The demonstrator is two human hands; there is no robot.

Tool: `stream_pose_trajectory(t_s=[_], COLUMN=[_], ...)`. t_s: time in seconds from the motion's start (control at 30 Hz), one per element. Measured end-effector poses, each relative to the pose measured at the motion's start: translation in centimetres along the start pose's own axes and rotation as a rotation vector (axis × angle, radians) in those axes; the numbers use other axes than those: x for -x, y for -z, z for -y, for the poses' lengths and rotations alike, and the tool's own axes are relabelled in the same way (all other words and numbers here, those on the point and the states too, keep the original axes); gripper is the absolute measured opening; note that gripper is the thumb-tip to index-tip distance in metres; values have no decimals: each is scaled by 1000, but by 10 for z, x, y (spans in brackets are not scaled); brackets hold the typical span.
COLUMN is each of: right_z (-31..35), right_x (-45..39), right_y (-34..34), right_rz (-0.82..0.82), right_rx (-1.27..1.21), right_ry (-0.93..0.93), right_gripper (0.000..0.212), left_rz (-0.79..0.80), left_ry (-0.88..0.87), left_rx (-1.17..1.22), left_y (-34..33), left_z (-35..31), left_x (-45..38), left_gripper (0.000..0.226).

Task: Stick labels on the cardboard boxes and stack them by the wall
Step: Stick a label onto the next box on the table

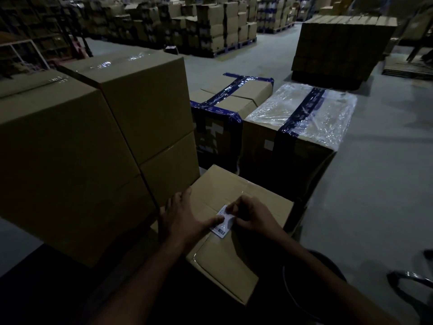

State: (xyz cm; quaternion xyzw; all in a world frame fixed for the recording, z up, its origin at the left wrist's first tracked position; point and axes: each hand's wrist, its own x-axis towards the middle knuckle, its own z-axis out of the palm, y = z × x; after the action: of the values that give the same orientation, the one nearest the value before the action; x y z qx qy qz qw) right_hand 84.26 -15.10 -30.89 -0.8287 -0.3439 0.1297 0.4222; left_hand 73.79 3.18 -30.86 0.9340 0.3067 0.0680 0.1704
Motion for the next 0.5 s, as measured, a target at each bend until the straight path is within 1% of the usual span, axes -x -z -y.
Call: stream_pose_trajectory(t_s=[0.07,0.13,0.23,0.3,0.37,0.43,0.5], right_z=[1,0,-5,-5,-2,1,-5], right_x=[-1,-1,-5,-4,-5,-6,-8], right_y=[-3,-4,1,2,-1,-1,2], right_rz=[-36,-29,50,24,-2,19,66], right_rx=[57,110,8,-46,-28,21,-15], right_ry=[10,24,-8,-19,4,11,-6], right_gripper=[25,18,19,23,27,19,16], left_rz=[-6,-10,-24,-30,-31,-29,-31], left_ry=[-5,-9,-9,-10,-13,-13,-12], left_rx=[0,2,8,10,8,14,18], left_y=[-1,-2,-3,-2,-2,-1,-1], left_z=[0,0,0,0,-1,-1,-2], left_x=[-1,-1,0,0,1,1,1], left_gripper=[130,128,127,126,125,125,125])
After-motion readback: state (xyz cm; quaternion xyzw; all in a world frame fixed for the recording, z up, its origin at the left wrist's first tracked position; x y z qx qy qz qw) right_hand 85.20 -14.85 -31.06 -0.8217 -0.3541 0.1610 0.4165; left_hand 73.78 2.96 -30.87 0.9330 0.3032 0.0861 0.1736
